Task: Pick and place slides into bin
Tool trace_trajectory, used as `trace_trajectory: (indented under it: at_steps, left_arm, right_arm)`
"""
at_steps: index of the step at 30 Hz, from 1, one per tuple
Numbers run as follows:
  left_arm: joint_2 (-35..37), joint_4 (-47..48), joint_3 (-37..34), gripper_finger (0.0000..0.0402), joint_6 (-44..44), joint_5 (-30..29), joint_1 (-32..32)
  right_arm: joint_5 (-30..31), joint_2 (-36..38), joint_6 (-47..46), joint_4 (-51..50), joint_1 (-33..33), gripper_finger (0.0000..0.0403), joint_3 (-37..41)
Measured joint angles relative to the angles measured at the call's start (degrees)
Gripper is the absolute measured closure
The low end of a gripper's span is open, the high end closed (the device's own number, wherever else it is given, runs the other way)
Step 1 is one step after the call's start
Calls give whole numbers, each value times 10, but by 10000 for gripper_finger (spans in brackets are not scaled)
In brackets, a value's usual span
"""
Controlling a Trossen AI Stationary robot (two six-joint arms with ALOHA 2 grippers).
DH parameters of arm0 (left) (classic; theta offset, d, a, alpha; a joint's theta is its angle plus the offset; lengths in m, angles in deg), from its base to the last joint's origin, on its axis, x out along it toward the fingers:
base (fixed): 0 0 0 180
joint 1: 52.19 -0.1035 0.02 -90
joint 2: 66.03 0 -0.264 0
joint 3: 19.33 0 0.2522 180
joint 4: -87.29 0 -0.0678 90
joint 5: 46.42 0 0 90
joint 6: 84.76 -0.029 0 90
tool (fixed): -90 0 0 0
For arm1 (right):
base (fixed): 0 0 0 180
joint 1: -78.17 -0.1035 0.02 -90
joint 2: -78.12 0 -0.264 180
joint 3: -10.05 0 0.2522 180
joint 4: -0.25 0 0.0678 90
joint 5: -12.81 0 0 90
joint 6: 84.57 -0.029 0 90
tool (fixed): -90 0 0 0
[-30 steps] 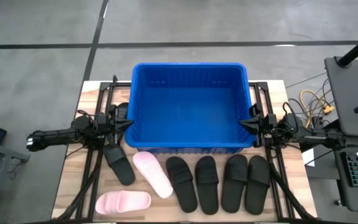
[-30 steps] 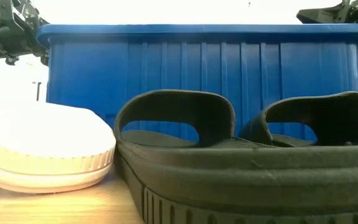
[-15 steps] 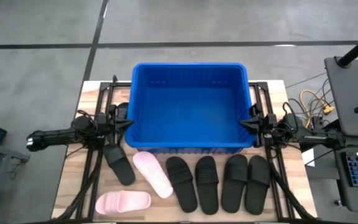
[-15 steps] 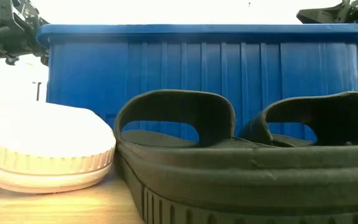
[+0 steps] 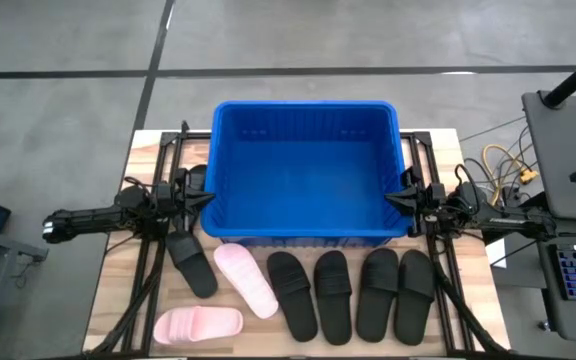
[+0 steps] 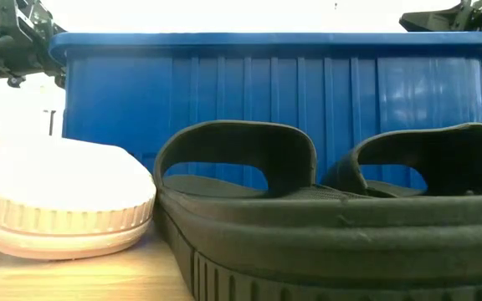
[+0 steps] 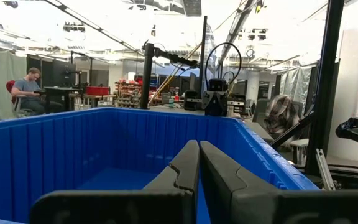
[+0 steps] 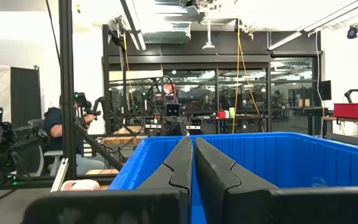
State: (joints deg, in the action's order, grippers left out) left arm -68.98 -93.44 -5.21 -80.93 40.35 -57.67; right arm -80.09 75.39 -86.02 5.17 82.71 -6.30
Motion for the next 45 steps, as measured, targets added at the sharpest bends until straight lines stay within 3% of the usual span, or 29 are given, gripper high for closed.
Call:
trace_trajectory:
  at_steps: [37,41,45]
  left_arm:
    - [1,-17,0,402,2,-16,0]
    - [1,-43,0,402,2,-16,0]
    - [0,-135,0,402,0,-37,0]
  right_arm:
    - [0,0,-16,8,0,394,0]
    - [8,0,-54,52,0,394,0]
    - [32,0,-117,123,0,394,0]
